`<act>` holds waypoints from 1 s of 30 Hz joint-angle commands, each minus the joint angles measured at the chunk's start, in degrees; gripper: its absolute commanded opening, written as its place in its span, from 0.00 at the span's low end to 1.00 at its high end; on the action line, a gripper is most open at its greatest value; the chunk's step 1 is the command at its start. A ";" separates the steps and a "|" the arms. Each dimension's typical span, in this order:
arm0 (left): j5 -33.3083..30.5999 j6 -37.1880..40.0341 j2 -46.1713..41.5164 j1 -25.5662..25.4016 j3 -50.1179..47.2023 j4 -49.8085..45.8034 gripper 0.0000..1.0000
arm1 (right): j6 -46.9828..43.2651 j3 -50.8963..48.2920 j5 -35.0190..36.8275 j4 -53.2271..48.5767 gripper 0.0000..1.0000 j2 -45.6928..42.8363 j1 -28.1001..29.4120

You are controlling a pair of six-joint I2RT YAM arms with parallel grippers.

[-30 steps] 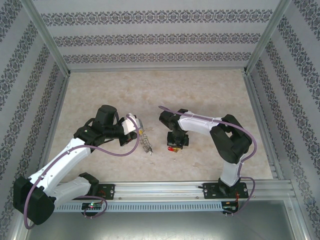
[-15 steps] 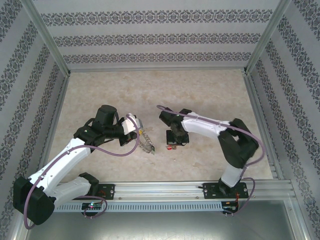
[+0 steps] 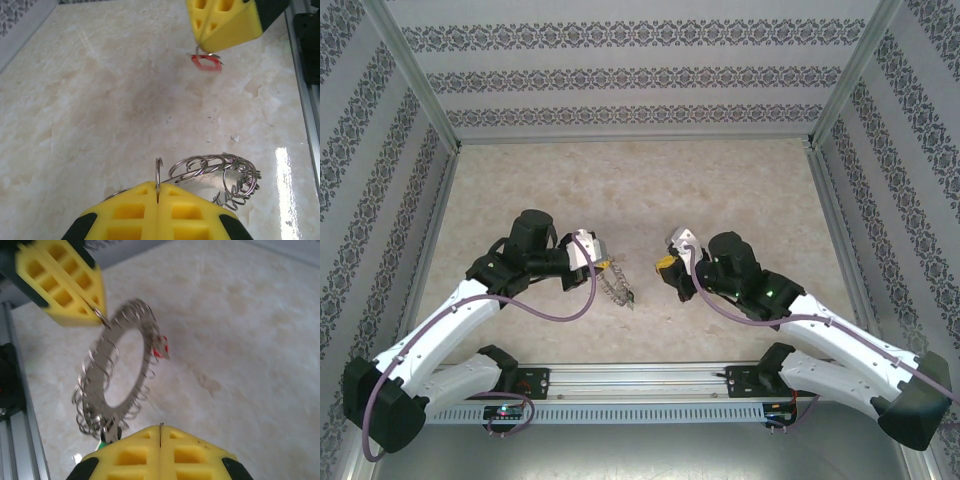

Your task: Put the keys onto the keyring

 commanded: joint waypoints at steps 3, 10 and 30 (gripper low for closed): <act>2.35 2.67 -0.38 -3.16 1.93 4.88 0.00 | -6.20 2.07 -12.22 8.42 0.00 2.22 -0.68; 2.63 1.04 -1.23 -3.93 1.47 7.11 0.00 | -10.50 6.61 -16.37 6.31 0.00 5.36 -0.82; -8.93 -5.49 -2.12 -7.17 -1.11 16.78 0.00 | -4.13 10.88 -12.80 8.64 0.00 12.37 0.48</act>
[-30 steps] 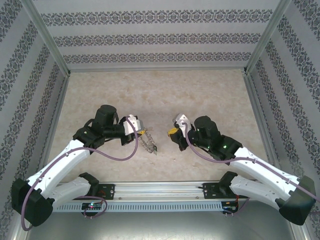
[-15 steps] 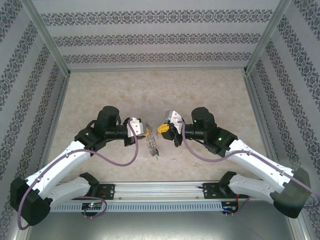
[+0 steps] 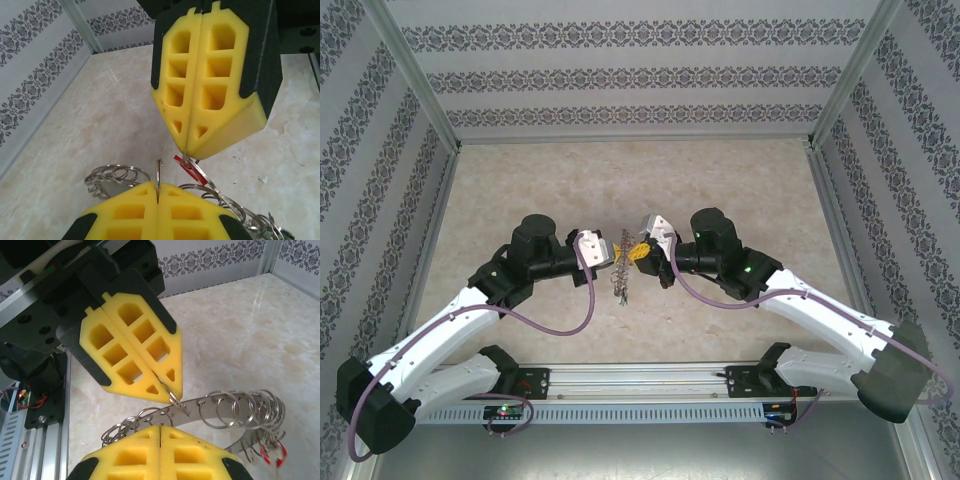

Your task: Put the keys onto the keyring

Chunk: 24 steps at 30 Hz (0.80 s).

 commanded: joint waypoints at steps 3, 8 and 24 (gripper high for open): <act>-2.09 -1.38 0.77 -1.55 0.58 4.17 0.00 | 2.44 1.28 -0.61 4.35 0.00 0.55 0.23; -2.46 -1.56 1.36 -1.90 1.04 4.25 0.00 | 3.23 1.70 0.03 4.88 0.00 1.37 0.08; -3.13 -0.57 0.44 -3.49 0.87 4.91 0.00 | 9.29 0.51 4.16 6.64 0.00 1.80 -2.92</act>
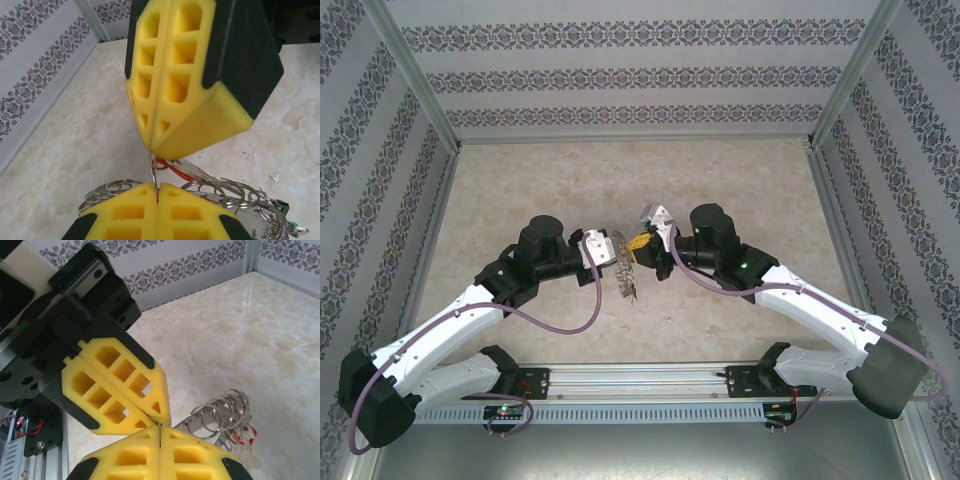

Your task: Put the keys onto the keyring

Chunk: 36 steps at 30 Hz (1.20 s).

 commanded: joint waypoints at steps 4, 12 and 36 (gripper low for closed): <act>2.10 -0.22 -1.96 -1.39 0.49 4.50 0.00 | 4.73 -1.10 3.15 3.75 0.00 -0.78 -2.71; 2.24 -1.32 -2.80 -1.48 0.40 5.49 0.00 | 5.44 -1.43 2.90 3.40 0.00 -0.80 -3.03; 4.77 -12.34 -3.20 -1.52 -2.80 22.34 0.00 | 10.43 2.80 -21.93 0.89 0.22 3.56 -10.59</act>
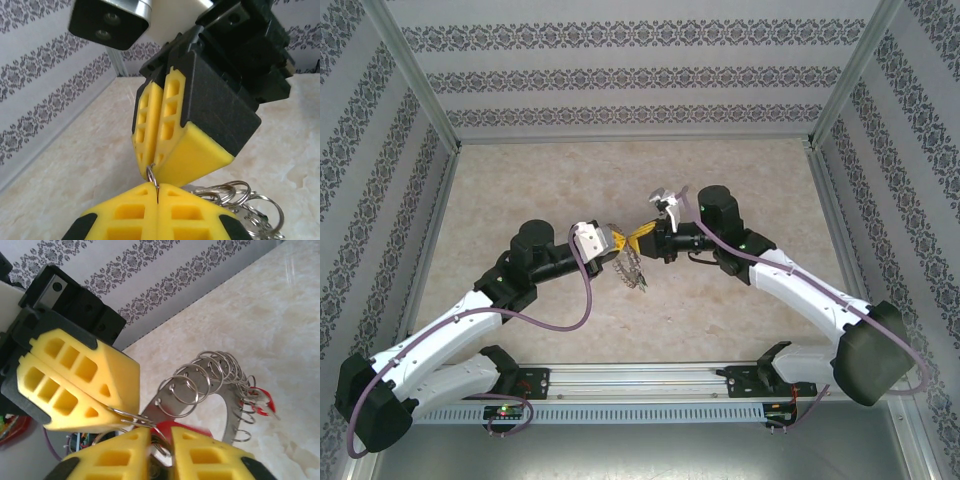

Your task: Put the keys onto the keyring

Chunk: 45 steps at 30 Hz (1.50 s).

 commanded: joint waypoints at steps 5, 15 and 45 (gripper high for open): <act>4.25 -1.38 -1.36 -1.37 1.07 8.38 0.00 | -10.75 3.10 -4.56 -11.15 0.27 -5.53 -3.66; 11.18 -1.62 -0.34 -1.37 2.70 8.42 0.00 | -38.55 2.57 0.08 -18.18 0.27 -15.09 -3.32; 19.63 -0.55 3.86 -1.37 6.12 6.90 0.00 | -38.91 13.38 -6.28 -39.35 0.32 -10.43 -7.54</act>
